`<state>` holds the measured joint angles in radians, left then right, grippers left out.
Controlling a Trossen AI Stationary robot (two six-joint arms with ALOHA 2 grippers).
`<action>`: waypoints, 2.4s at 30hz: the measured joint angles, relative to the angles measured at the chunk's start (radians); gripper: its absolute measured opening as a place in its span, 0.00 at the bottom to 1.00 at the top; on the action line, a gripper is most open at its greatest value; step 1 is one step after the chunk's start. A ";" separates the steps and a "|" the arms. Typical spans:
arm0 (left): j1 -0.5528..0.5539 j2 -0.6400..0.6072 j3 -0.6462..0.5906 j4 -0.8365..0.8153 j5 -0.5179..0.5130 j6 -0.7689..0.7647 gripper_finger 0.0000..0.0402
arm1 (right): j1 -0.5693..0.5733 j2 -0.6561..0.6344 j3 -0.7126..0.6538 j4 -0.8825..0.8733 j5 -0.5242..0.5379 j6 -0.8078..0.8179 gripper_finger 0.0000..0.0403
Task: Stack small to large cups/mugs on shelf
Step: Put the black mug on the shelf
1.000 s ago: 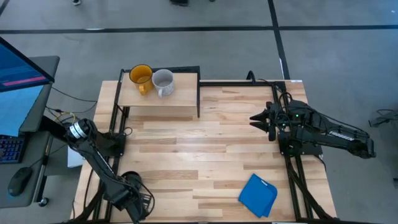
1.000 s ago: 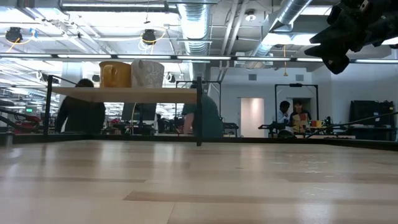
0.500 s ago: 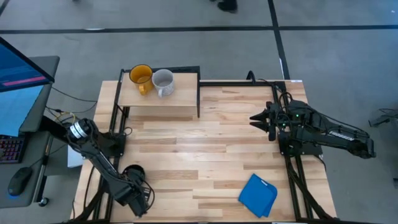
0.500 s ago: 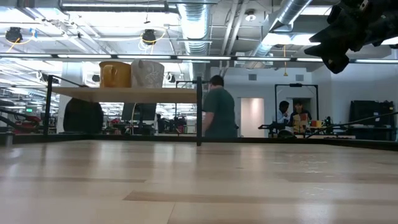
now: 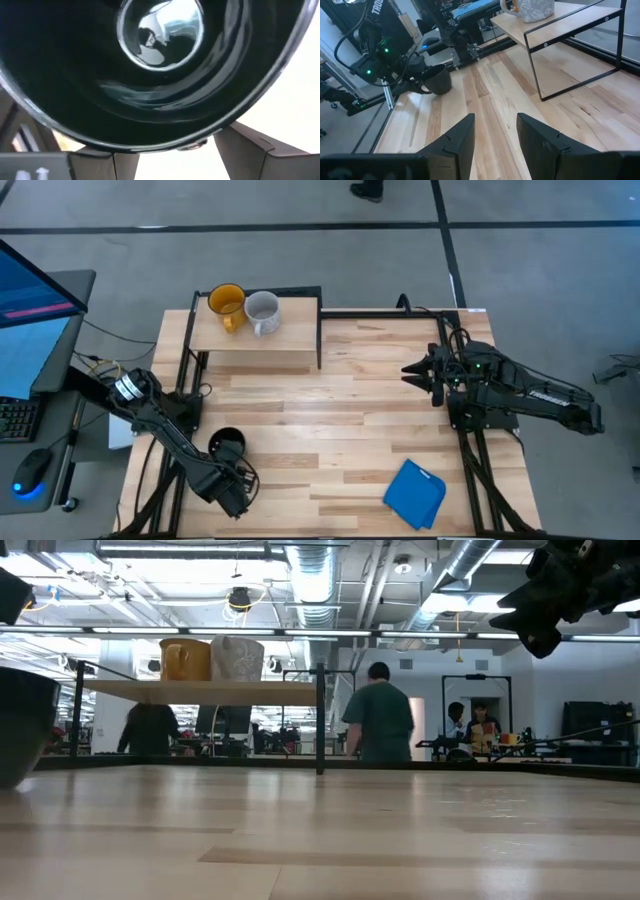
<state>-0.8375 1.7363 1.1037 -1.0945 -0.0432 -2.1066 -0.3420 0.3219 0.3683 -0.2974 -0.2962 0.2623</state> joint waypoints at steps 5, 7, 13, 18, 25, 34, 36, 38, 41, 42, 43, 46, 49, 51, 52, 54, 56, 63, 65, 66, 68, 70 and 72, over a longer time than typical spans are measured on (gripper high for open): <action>0.000 0.000 0.000 -0.014 0.000 0.002 0.56 | 0.000 0.000 0.000 0.000 -0.018 0.000 0.42; 0.000 0.000 0.000 -0.014 0.002 0.002 0.56 | 0.000 0.000 0.000 0.000 -0.018 0.000 0.42; 0.000 0.000 0.000 -0.014 0.004 -0.010 0.56 | 0.000 0.000 0.000 0.000 -0.018 0.000 0.42; 0.004 0.000 0.000 0.020 0.012 -0.063 0.56 | 0.000 0.000 0.000 0.000 -0.018 0.001 0.42; 0.006 0.000 0.000 0.041 0.011 -0.112 0.56 | 0.000 0.000 0.000 0.000 -0.018 0.001 0.42; 0.024 0.000 0.000 -0.011 -0.033 -0.152 0.50 | 0.000 0.000 0.000 -0.001 -0.018 0.000 0.42; 0.035 0.000 0.000 -0.016 -0.042 -0.152 0.48 | 0.000 0.000 0.000 -0.001 -0.018 0.001 0.42; 0.045 0.000 0.000 -0.016 -0.042 -0.150 0.45 | 0.000 0.000 0.000 -0.002 -0.019 0.001 0.42; 0.051 0.000 0.000 -0.023 -0.045 -0.149 0.41 | 0.000 0.000 0.000 -0.011 -0.019 0.001 0.42; 0.051 0.000 0.000 -0.030 -0.047 -0.150 0.40 | 0.000 0.000 0.000 -0.011 -0.019 0.001 0.42; 0.052 0.000 0.000 -0.038 -0.048 -0.150 0.38 | 0.000 0.000 0.000 -0.011 -0.020 0.001 0.42; 0.052 0.000 0.000 -0.055 -0.048 -0.151 0.32 | 0.000 0.000 0.000 -0.013 -0.021 0.001 0.42; 0.052 0.000 0.000 -0.071 -0.063 -0.155 0.26 | 0.000 0.000 0.000 -0.013 -0.021 0.000 0.42; 0.052 0.000 0.000 -0.071 -0.096 -0.157 0.23 | 0.000 0.000 0.000 -0.013 -0.021 0.000 0.42; 0.052 0.000 0.000 -0.073 -0.114 -0.157 0.21 | 0.000 0.000 0.000 -0.013 -0.021 0.000 0.42; 0.058 0.000 0.000 -0.065 -0.149 -0.157 0.18 | 0.000 0.000 0.000 -0.017 -0.021 0.000 0.42; 0.070 0.000 0.000 -0.058 -0.161 -0.157 0.16 | 0.000 0.000 0.000 -0.018 -0.021 0.000 0.42; 0.126 0.000 0.000 -0.025 -0.202 -0.150 0.17 | 0.000 0.000 0.000 -0.018 -0.021 0.000 0.42; 0.141 0.000 0.000 -0.014 -0.219 -0.146 0.18 | 0.000 0.000 0.000 -0.018 -0.021 0.000 0.42; 0.149 0.000 0.000 -0.006 -0.231 -0.136 0.17 | 0.000 0.000 0.000 -0.018 -0.021 0.000 0.42; 0.162 0.001 0.000 0.011 -0.257 -0.123 0.15 | 0.000 0.000 0.000 -0.018 -0.021 0.000 0.42; 0.174 0.001 0.000 0.021 -0.272 -0.106 0.15 | 0.000 0.000 0.000 -0.018 -0.021 0.000 0.42; 0.184 0.001 0.000 0.025 -0.286 -0.097 0.15 | 0.000 0.000 0.000 -0.018 -0.021 0.000 0.42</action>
<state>-0.6531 1.7370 1.1034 -1.0693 -0.3295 -2.2038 -0.3420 0.3222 0.3687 -0.3149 -0.3172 0.2623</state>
